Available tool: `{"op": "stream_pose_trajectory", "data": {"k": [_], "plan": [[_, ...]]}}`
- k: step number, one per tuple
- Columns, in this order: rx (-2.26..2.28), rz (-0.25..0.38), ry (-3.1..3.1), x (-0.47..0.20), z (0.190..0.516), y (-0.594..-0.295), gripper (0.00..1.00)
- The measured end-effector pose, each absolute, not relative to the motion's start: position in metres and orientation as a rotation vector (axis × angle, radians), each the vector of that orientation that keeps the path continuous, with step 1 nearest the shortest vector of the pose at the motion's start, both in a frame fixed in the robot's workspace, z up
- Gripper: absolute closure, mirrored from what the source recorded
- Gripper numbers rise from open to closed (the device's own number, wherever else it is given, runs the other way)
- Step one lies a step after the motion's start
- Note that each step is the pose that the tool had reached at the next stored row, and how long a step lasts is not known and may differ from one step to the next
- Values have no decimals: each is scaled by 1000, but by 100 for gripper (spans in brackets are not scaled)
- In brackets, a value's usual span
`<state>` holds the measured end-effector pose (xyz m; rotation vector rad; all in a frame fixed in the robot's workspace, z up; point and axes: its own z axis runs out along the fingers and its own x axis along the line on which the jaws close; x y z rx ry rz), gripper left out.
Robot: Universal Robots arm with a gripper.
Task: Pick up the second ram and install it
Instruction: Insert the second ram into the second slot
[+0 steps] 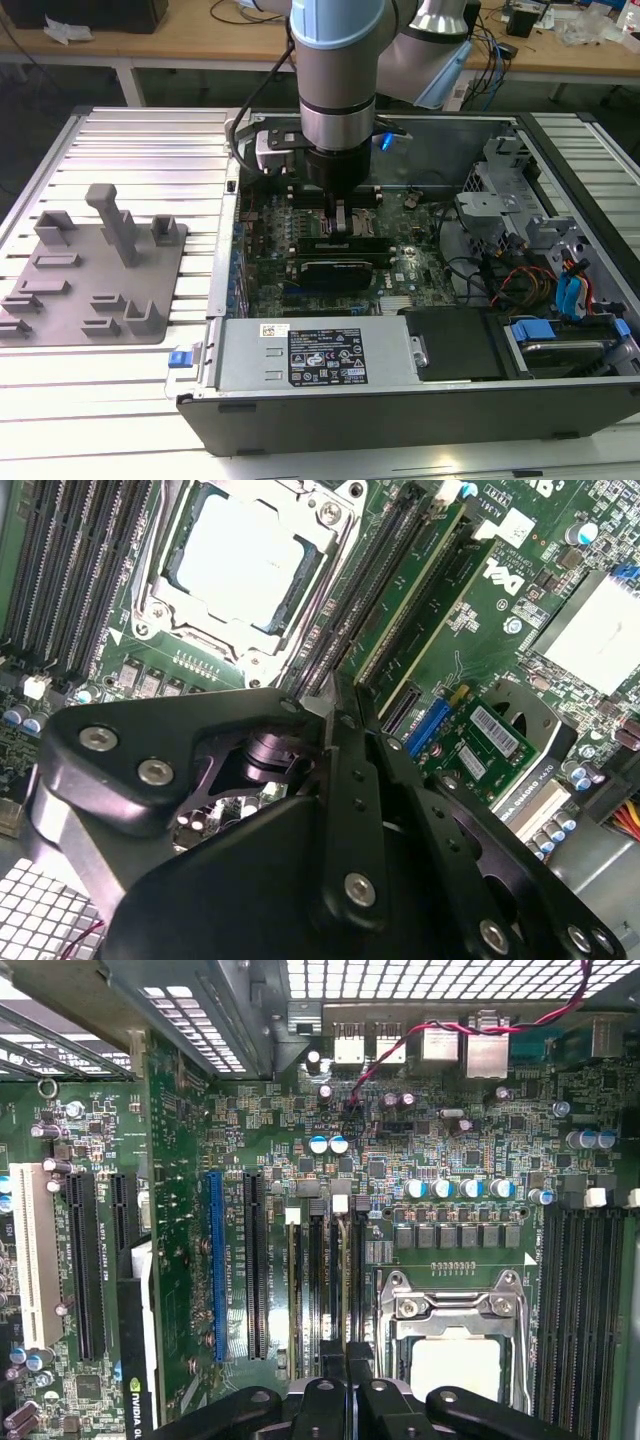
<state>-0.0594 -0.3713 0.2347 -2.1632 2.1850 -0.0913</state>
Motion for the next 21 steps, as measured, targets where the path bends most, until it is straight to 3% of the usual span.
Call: {"op": "stream_pose_trajectory", "data": {"k": [21], "plan": [[-2163,-92,2185,-61,226,-371,91]]}}
